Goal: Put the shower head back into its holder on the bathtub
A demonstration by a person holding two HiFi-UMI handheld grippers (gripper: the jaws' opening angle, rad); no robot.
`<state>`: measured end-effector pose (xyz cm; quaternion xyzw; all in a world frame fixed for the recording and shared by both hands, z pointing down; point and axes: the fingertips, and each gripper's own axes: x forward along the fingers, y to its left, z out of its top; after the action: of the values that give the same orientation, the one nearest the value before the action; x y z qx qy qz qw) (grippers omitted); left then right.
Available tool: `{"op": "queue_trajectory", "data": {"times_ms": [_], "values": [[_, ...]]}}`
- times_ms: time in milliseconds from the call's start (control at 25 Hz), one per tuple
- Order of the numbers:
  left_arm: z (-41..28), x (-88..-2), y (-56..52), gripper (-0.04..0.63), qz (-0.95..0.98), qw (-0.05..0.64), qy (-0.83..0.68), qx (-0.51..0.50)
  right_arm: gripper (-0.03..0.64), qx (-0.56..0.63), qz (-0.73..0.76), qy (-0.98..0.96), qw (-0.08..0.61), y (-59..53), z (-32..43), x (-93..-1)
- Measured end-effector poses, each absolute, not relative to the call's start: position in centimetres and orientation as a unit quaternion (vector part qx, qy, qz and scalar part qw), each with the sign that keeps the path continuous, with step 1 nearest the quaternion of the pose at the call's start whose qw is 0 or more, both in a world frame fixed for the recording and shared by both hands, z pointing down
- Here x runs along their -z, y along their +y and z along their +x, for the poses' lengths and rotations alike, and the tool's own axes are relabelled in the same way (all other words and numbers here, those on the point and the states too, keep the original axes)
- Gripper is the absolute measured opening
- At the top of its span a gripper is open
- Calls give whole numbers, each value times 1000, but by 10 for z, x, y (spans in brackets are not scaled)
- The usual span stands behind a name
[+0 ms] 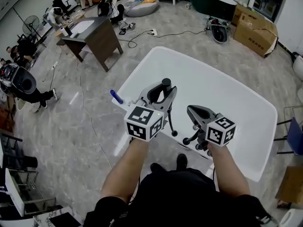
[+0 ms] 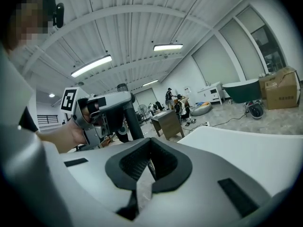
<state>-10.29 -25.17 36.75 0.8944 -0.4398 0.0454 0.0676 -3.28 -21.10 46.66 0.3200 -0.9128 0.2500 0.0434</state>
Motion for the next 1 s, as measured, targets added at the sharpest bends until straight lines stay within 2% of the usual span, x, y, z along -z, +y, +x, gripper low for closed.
{"op": "queue_trajectory", "data": {"times_ms": [1000], "values": [[-76, -553, -236, 147, 872, 180, -421, -171, 17, -300, 313, -897, 84, -188, 3, -535]]}}
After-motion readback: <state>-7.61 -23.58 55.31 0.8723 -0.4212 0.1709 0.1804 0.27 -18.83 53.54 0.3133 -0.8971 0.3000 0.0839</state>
